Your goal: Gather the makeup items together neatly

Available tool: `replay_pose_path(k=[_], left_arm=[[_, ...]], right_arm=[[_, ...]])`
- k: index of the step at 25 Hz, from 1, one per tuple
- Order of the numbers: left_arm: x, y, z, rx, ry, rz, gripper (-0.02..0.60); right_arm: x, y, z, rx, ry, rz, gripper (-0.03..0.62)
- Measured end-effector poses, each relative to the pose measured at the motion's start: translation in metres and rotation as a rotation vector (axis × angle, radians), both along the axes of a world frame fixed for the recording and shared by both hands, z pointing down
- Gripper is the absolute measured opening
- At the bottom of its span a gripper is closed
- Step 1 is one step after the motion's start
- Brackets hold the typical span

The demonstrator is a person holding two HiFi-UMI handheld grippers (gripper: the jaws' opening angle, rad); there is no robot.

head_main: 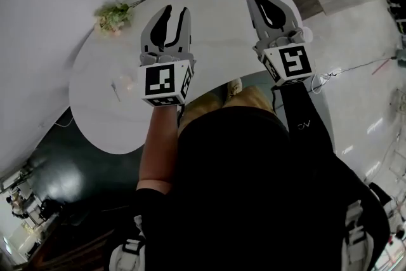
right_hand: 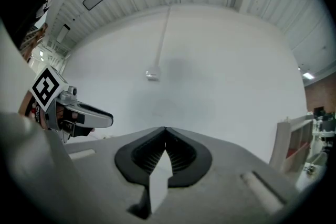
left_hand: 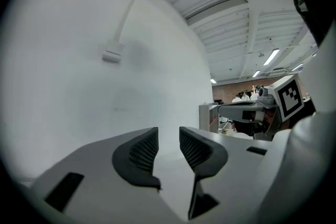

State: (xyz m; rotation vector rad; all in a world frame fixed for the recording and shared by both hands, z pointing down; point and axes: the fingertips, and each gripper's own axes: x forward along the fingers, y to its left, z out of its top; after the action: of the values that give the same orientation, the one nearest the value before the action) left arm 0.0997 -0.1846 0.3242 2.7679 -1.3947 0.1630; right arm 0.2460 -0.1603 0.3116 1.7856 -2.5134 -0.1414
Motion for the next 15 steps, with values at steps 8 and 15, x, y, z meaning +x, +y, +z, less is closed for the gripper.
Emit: replay_pose_path(k=[8,15], left_arm=[[0.132,-0.005,0.024,-0.056,-0.023,0.167,0.115],[0.198,0.01,0.044,-0.116,-0.036,0.289,0.115]], right_arm=[[0.127,0.017,0.007,-0.005,-0.024,0.176,0.006],[0.191,0.045,0.012,-0.011,-0.032,0.315,0.006]])
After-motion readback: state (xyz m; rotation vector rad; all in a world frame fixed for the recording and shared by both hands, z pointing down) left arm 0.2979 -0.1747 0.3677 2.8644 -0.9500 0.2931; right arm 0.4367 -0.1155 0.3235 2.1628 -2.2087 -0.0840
